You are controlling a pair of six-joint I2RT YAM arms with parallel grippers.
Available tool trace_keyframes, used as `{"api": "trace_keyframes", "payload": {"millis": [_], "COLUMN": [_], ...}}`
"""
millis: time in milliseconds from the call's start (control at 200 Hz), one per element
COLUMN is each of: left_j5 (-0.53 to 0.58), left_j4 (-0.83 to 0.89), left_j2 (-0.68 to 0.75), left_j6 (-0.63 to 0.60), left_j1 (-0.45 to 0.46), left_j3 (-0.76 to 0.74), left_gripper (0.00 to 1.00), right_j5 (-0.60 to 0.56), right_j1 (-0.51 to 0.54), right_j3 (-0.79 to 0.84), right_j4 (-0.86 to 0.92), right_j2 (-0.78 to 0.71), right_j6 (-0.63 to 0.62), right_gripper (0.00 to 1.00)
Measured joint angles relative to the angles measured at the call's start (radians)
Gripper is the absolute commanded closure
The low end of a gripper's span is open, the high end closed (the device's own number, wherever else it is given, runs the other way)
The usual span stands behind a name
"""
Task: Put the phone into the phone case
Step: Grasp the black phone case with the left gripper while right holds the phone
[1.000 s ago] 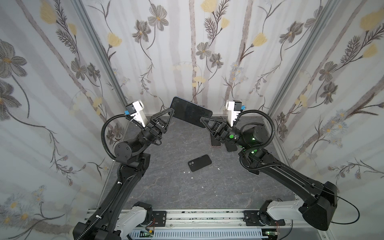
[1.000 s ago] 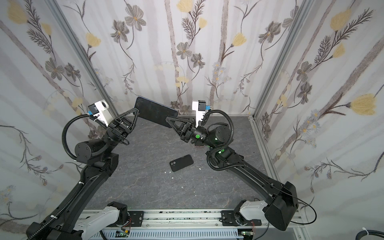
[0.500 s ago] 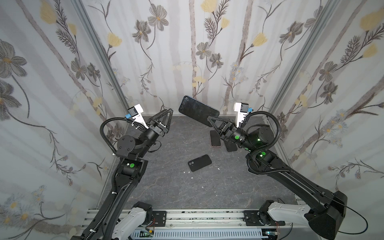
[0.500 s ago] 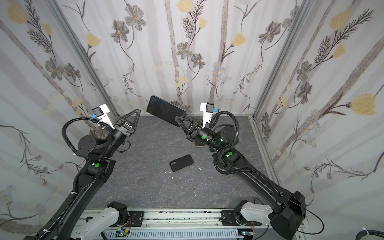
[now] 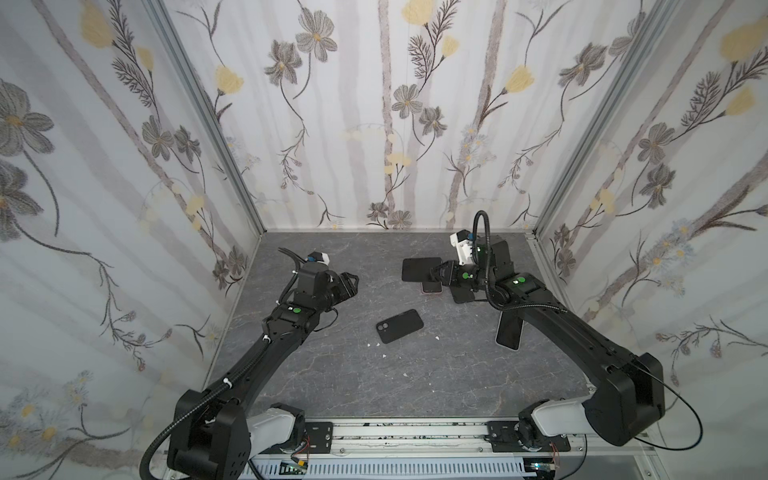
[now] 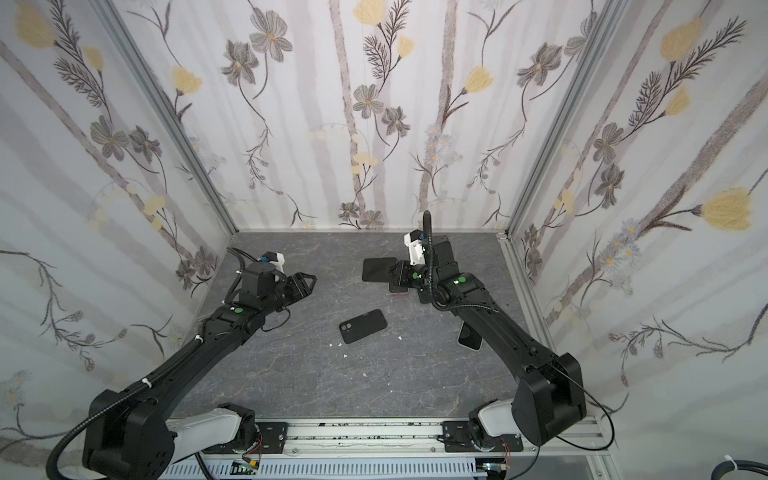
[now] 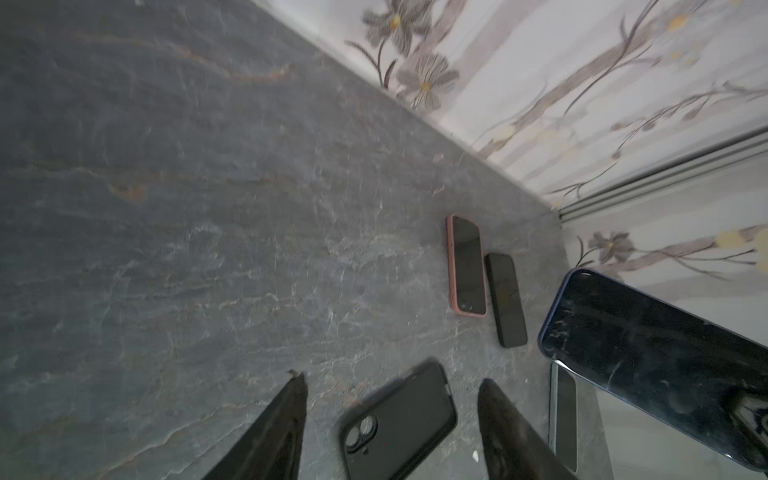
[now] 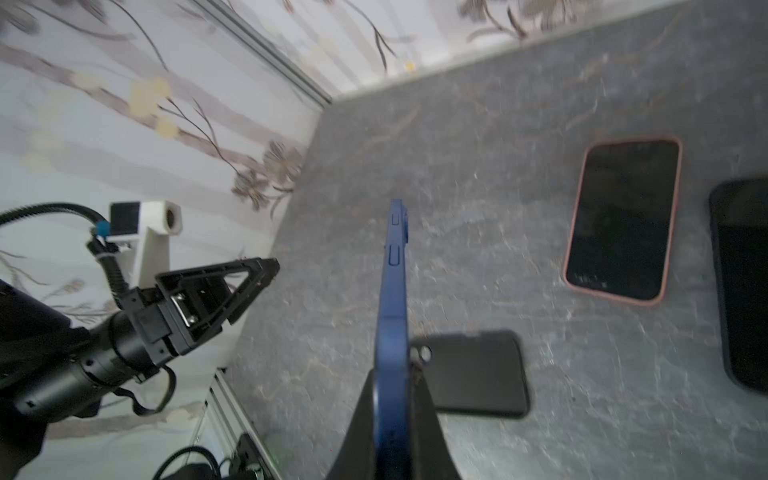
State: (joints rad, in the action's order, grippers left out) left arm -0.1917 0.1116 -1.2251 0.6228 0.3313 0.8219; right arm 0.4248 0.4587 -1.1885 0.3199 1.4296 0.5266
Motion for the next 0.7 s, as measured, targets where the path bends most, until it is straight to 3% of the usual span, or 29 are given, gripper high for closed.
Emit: {"api": "trace_keyframes", "payload": {"millis": [265, 699], "left_j5": [-0.053, -0.134], "left_j4": [0.02, -0.012], "left_j2": [-0.085, -0.248], "left_j6": [-0.018, -0.013], "left_j1": [0.078, 0.152], "left_j3": [-0.101, -0.083], "left_gripper": [0.36, 0.36], "right_j5": [0.106, 0.215], "right_j1": [0.018, 0.118], "right_j3": [-0.017, -0.091], "right_j4": [0.221, 0.229], "right_j2": [0.164, 0.352], "right_j6": [-0.122, -0.146], "right_gripper": [1.0, 1.0]}}
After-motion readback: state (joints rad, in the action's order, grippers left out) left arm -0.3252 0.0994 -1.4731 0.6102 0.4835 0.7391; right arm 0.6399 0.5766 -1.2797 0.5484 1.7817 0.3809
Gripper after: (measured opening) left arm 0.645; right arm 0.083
